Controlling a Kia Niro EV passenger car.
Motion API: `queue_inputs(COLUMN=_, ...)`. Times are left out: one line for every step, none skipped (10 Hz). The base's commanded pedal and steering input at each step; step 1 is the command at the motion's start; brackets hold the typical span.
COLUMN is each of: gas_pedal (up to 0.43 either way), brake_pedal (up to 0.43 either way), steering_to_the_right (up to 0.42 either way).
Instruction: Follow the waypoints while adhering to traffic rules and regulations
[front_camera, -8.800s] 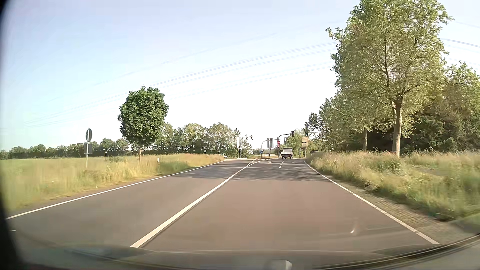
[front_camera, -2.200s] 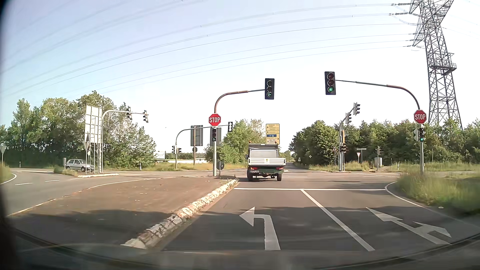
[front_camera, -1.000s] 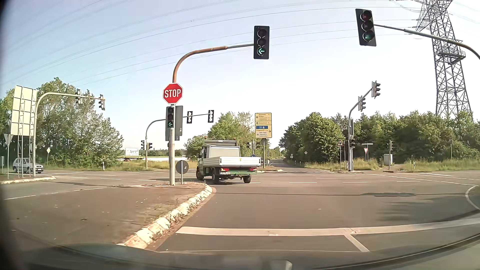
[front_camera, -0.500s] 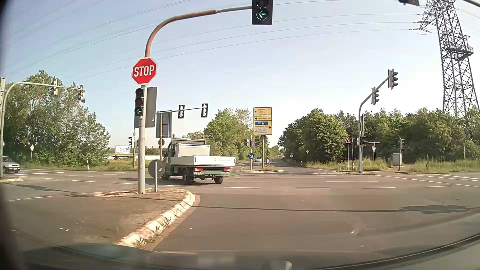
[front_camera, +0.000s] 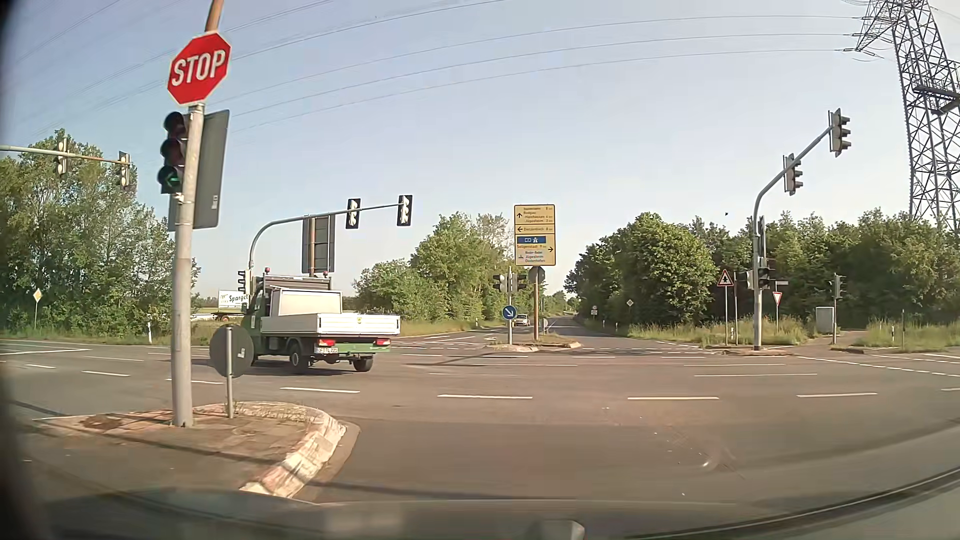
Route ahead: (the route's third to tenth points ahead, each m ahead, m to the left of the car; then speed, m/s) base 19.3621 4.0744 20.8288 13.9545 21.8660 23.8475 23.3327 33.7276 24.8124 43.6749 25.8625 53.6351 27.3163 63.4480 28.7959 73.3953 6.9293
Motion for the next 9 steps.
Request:
queue_inputs(gas_pedal=0.079, brake_pedal=0.030, steering_to_the_right=-0.076)
queue_inputs(gas_pedal=0.079, brake_pedal=0.030, steering_to_the_right=-0.089)
queue_inputs(gas_pedal=0.079, brake_pedal=0.030, steering_to_the_right=-0.094)
queue_inputs(gas_pedal=0.079, brake_pedal=0.030, steering_to_the_right=-0.099)
queue_inputs(gas_pedal=0.079, brake_pedal=0.030, steering_to_the_right=-0.110)
queue_inputs(gas_pedal=0.079, brake_pedal=0.030, steering_to_the_right=-0.128)
queue_inputs(gas_pedal=0.079, brake_pedal=0.030, steering_to_the_right=-0.144)
queue_inputs(gas_pedal=0.079, brake_pedal=0.030, steering_to_the_right=-0.163)
queue_inputs(gas_pedal=0.079, brake_pedal=0.030, steering_to_the_right=-0.174)
